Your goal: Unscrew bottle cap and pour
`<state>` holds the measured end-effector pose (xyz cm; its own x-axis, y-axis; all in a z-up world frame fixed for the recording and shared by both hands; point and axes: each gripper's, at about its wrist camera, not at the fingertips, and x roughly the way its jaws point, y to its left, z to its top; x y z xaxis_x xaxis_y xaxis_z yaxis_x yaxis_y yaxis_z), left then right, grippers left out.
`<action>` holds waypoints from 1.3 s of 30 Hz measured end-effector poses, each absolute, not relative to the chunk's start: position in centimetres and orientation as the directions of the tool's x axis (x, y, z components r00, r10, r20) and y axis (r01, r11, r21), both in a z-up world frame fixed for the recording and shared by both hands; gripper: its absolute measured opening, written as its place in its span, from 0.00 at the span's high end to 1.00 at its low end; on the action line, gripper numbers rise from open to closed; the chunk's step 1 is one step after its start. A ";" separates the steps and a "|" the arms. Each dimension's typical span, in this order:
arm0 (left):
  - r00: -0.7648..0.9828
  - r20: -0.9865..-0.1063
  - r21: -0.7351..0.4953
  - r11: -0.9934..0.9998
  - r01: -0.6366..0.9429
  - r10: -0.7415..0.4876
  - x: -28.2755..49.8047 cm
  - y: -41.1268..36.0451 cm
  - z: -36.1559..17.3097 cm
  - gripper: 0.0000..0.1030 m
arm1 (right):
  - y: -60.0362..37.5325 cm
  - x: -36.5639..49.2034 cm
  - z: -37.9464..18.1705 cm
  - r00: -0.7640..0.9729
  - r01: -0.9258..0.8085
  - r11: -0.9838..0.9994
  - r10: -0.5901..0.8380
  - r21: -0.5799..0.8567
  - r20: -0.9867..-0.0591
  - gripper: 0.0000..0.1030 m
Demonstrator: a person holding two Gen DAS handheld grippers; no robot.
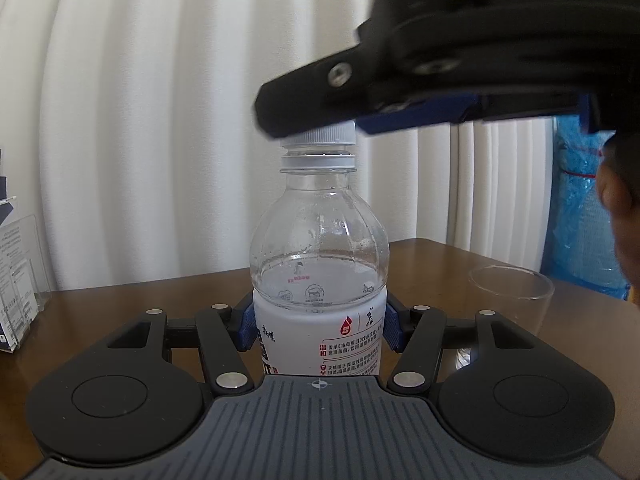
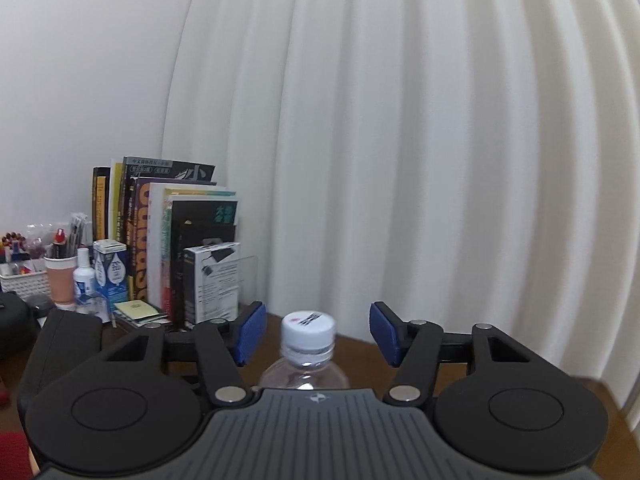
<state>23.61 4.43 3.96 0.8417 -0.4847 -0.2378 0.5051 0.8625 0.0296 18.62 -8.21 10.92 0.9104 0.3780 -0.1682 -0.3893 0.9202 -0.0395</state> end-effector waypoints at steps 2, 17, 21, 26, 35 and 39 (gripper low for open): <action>0.841 -0.238 0.029 0.862 0.507 -0.486 23.5 4.7 4.0 0.43 | -8.0 18.4 10.8 0.917 -0.380 0.924 0.370 -0.049 -0.148 0.43; 0.842 -0.238 0.032 0.863 0.505 -0.484 22.3 4.3 4.6 0.43 | -8.4 18.8 11.5 0.878 -0.453 0.891 0.440 -0.029 -0.189 0.69; 0.842 -0.239 0.034 0.862 0.506 -0.484 22.9 3.3 4.3 0.43 | -9.2 19.3 11.9 0.844 -0.511 0.859 0.493 -0.035 -0.209 0.69; 0.841 -0.239 0.038 0.860 0.508 -0.486 22.8 3.3 4.3 0.43 | -11.4 20.9 12.6 0.743 -0.642 0.766 0.624 0.003 -0.244 0.70; 0.840 -0.241 0.042 0.860 0.509 -0.486 22.5 3.7 4.4 0.43 | -13.3 23.7 13.9 0.573 -0.792 0.609 0.762 0.034 -0.303 0.70; 0.840 -0.241 0.044 0.859 0.510 -0.486 22.4 3.8 4.3 0.43 | -13.5 24.4 14.1 0.530 -0.826 0.564 0.788 0.020 -0.314 0.70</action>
